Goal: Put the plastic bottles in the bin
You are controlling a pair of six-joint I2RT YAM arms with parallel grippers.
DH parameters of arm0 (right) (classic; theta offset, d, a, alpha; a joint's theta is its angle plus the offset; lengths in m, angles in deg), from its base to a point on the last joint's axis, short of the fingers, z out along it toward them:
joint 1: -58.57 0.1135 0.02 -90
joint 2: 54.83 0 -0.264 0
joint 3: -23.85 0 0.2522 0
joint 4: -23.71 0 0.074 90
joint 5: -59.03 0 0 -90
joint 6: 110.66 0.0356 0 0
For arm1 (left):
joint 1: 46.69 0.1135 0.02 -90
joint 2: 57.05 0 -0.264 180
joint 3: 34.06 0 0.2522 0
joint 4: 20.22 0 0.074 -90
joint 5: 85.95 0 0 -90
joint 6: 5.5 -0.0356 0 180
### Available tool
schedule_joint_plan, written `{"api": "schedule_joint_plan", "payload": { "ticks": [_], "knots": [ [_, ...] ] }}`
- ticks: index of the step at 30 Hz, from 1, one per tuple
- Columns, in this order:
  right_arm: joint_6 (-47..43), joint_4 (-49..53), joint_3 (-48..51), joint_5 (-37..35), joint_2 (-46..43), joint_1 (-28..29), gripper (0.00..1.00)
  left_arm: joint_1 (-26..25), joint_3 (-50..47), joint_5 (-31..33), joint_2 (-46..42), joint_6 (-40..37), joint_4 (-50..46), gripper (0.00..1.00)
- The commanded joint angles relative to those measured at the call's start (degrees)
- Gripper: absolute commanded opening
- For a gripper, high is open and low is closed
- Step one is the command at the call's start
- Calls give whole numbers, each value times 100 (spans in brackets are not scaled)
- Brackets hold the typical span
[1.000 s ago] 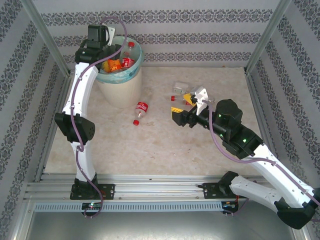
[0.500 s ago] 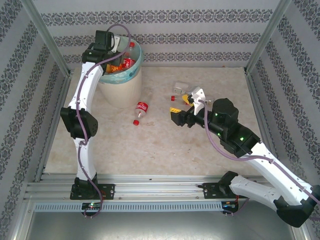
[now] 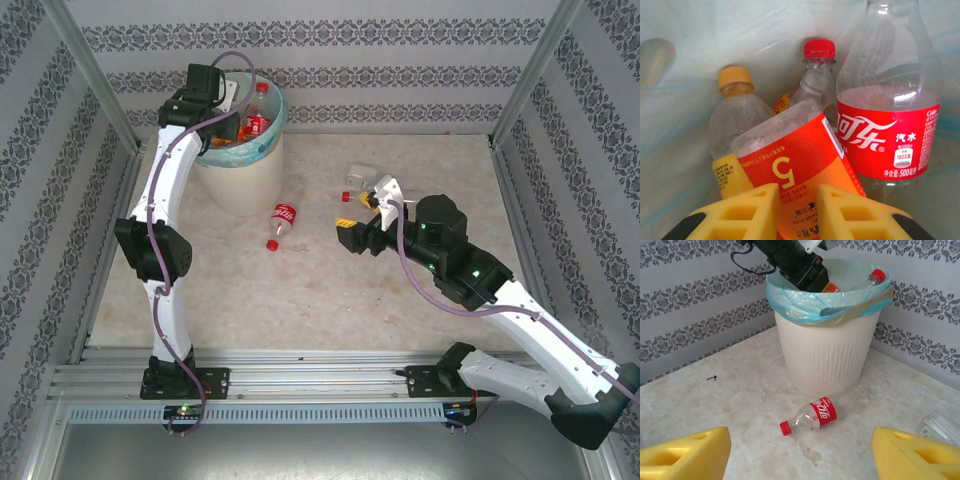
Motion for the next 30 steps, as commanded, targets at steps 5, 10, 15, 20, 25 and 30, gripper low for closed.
{"api": "schedule_joint_plan", "payload": {
  "ticks": [5, 10, 15, 20, 25, 30],
  "knots": [
    [-152, 30, -176, -51, -37, 59, 75, 153, -74, 182, -25, 219, -720, 27],
    [-162, 15, -226, -260, -14, 63, 76, 180, 300, 89, -147, 353, -603, 36],
    [56, 214, -487, -1084, 212, 17, 77, 174, 435, -618, -743, 793, 148, 52],
    [426, 671, -762, -1418, 541, -293, 80, 139, 298, -1027, -1320, 1050, 732, 56],
    [1275, 1377, -940, -1437, 955, -1229, 82, -169, -643, -1177, -2168, 1054, 1389, 56],
    [1982, 1810, -799, -1231, 1409, -2581, 86, -1156, -2806, -1167, -3452, 293, 3073, 66]
  ]
}}
